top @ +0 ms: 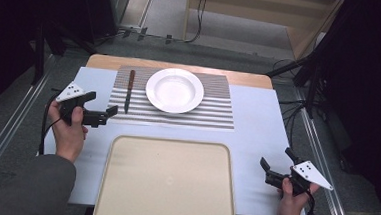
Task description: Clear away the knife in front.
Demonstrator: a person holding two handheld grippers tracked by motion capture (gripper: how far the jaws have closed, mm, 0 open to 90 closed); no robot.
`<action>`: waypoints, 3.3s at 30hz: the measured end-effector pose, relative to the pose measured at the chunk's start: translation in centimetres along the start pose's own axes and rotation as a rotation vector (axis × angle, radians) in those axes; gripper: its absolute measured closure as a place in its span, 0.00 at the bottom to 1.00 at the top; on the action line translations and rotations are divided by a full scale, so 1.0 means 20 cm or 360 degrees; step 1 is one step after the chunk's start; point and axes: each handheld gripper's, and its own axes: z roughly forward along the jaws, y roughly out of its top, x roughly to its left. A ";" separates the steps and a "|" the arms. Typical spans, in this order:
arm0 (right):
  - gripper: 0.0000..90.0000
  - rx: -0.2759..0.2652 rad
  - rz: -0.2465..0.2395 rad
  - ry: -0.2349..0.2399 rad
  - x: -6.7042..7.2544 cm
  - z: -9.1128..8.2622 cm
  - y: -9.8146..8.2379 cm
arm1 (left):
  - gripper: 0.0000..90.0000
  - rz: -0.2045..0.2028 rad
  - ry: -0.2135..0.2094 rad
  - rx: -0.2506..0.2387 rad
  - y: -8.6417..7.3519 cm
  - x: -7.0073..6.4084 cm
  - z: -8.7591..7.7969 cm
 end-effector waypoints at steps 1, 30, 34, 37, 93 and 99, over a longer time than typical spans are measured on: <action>0.00 0.0003 0.0003 0.0003 0.00 0.00 0.00 | 0.00 -0.0004 0.0008 0.0004 0.02 0.00 0.02; 0.00 0.0006 0.0004 0.0004 0.00 0.00 0.00 | 0.21 -0.0202 0.0231 0.0300 0.19 0.15 0.37; 0.00 0.0005 0.0009 0.0004 0.00 0.00 0.00 | 0.28 -0.0254 0.0259 0.0389 0.22 0.18 0.43; 0.00 0.0004 0.0013 0.0005 0.00 0.00 0.00 | 0.34 -0.0278 0.0254 0.0431 0.23 0.20 0.48; 0.00 -0.0007 0.0020 -0.0021 0.00 0.01 -0.01 | 0.85 -0.0222 0.0475 0.0864 0.19 0.27 0.94; 0.00 -0.0012 0.0020 -0.0016 0.00 0.01 -0.01 | 0.85 -0.0204 0.0455 0.0890 0.19 0.26 0.91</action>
